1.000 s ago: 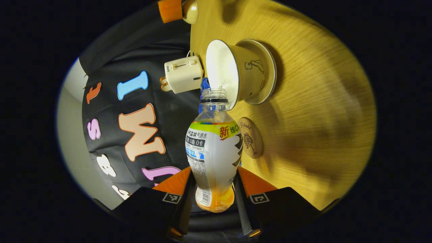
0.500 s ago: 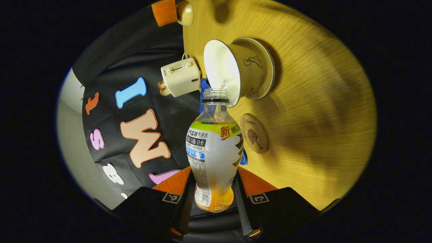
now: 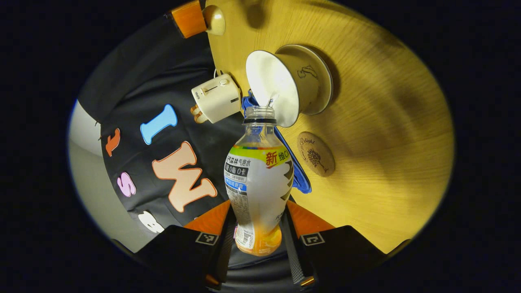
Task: Open the teacup lid with one hand, grasp the water bottle and pour water into the teacup with the other hand; after pouring, place the water bottle on the coaster and then close the teacup lid.
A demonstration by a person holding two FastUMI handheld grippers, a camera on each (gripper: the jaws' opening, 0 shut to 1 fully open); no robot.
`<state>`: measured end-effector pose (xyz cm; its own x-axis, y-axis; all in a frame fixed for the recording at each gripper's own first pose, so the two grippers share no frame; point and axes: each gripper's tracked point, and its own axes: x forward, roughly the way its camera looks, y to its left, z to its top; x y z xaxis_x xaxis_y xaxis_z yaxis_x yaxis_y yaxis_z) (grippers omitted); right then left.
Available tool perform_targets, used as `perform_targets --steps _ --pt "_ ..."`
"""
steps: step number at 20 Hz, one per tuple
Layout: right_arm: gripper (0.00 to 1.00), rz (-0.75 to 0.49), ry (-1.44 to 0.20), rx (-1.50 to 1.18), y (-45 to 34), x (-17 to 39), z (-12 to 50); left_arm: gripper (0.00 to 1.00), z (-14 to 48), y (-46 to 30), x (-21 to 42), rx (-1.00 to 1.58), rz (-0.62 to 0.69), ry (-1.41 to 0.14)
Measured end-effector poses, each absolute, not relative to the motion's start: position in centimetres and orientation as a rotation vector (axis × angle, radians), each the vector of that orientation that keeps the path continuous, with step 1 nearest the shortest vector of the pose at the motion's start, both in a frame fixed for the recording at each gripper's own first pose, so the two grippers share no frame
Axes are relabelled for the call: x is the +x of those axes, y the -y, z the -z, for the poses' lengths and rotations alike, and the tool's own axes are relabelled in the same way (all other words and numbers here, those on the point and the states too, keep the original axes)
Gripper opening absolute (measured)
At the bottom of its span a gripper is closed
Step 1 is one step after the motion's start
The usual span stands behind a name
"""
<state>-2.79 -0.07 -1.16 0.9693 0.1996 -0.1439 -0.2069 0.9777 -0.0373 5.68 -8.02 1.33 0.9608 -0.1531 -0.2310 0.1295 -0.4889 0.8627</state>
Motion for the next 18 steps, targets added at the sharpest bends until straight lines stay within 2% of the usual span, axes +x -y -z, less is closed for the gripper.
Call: perform_targets --steps 18 --pt "0.29 -0.186 -0.138 -0.04 1.3 -2.5 0.9 0.58 -2.5 8.6 5.6 2.246 0.375 0.009"
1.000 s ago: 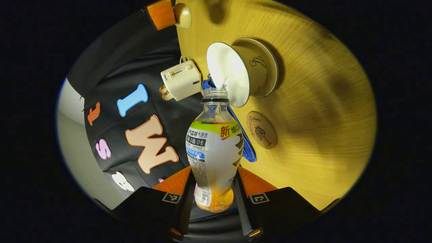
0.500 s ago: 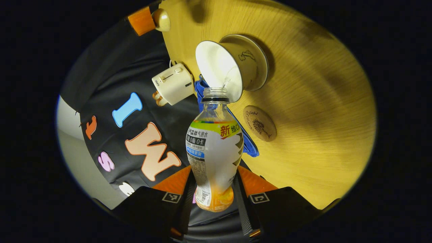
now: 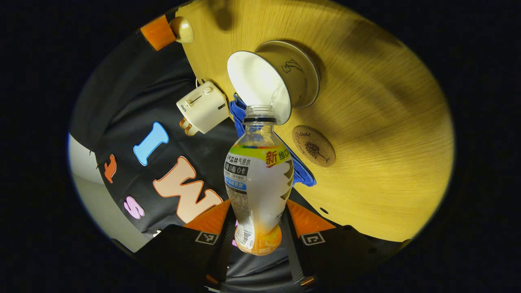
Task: Open the teacup lid with one hand, grasp the water bottle and pour water into the teacup with the other hand; after pouring, place the water bottle on the coaster and then close the teacup lid.
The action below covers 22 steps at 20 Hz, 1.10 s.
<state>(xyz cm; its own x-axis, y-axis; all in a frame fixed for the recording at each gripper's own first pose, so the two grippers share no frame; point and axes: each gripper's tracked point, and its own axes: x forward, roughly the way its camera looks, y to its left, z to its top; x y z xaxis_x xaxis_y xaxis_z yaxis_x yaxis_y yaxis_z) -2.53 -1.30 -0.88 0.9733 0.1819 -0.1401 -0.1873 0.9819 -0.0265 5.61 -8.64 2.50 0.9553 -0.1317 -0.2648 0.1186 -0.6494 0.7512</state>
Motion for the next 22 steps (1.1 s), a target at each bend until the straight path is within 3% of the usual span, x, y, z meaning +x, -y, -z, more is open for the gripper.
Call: perform_targets --steps 22 --pt "0.29 -0.2 -0.139 -0.034 0.9 -2.8 0.8 0.59 -3.1 9.5 5.6 2.264 0.408 0.046"
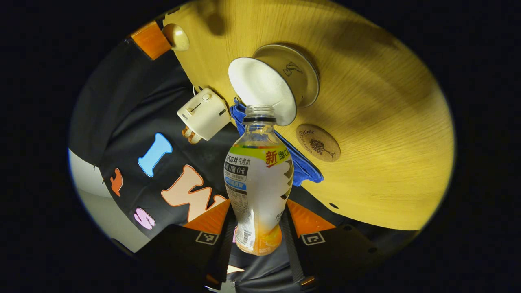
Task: Open the teacup lid with one hand, grasp the water bottle and pour water into the teacup with the other hand; after pouring, place the water bottle on the coaster and then close the teacup lid.
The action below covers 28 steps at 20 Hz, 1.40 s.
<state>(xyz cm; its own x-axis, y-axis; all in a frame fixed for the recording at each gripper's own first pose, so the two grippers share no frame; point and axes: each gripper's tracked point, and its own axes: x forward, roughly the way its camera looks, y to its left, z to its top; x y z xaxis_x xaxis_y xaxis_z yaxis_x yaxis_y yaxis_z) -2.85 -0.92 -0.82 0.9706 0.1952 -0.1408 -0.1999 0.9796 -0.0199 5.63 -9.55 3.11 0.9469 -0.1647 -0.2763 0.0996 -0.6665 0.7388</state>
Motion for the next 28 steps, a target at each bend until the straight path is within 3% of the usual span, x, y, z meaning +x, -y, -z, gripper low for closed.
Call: perform_targets --steps 14,18,19,23,28 --pt "0.3 -0.241 -0.154 0.015 -1.2 -3.1 0.8 0.57 2.3 8.2 4.4 1.36 0.473 -0.121" --pt "0.29 -0.259 -0.157 0.006 -2.5 -3.0 0.6 0.55 3.0 9.4 3.8 1.057 0.484 -0.128" --pt "0.29 -0.265 -0.158 -0.001 -2.8 -3.0 0.6 0.6 2.8 9.6 4.0 0.999 0.483 -0.124" --pt "0.29 -0.278 -0.16 -0.017 -3.8 -2.9 0.5 0.54 2.3 9.7 4.2 0.804 0.478 -0.118" --pt "0.29 -0.288 -0.172 -0.023 -4.8 -2.5 0.9 0.57 1.4 10.2 5.2 0.576 0.481 -0.114"
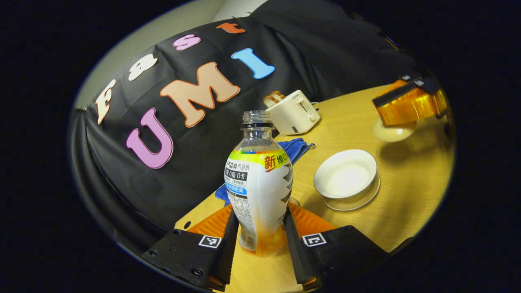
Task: Open the teacup lid with one hand, grasp the water bottle and pour water into the teacup with the other hand; after pouring, place the water bottle on the coaster and then close the teacup lid.
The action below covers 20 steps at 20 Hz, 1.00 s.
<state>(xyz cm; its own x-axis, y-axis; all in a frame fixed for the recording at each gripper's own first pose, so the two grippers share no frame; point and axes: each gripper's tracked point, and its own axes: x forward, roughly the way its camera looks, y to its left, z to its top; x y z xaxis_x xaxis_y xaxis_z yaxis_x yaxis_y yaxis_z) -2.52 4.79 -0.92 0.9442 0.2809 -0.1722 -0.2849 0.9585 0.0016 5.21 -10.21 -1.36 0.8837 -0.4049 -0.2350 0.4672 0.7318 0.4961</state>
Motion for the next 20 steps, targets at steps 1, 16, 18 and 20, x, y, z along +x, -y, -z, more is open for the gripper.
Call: perform_targets --steps 1,16,18,20 --pt "0.29 -0.289 -0.174 -0.027 -4.9 -2.4 0.9 0.57 1.3 10.3 5.6 0.521 0.482 -0.117" --pt "0.29 -0.284 -0.199 -0.001 -4.9 -1.5 1.2 0.57 0.5 11.0 11.6 -0.011 0.41 -0.084" --pt "0.29 -0.284 -0.203 0.01 -4.9 -1.2 1.3 0.57 0.4 11.4 11.9 -0.006 0.414 -0.086" --pt "0.29 -0.284 -0.206 0.013 -4.9 -1.2 1.4 0.57 0.6 11.9 12.0 -0.012 0.42 -0.093"
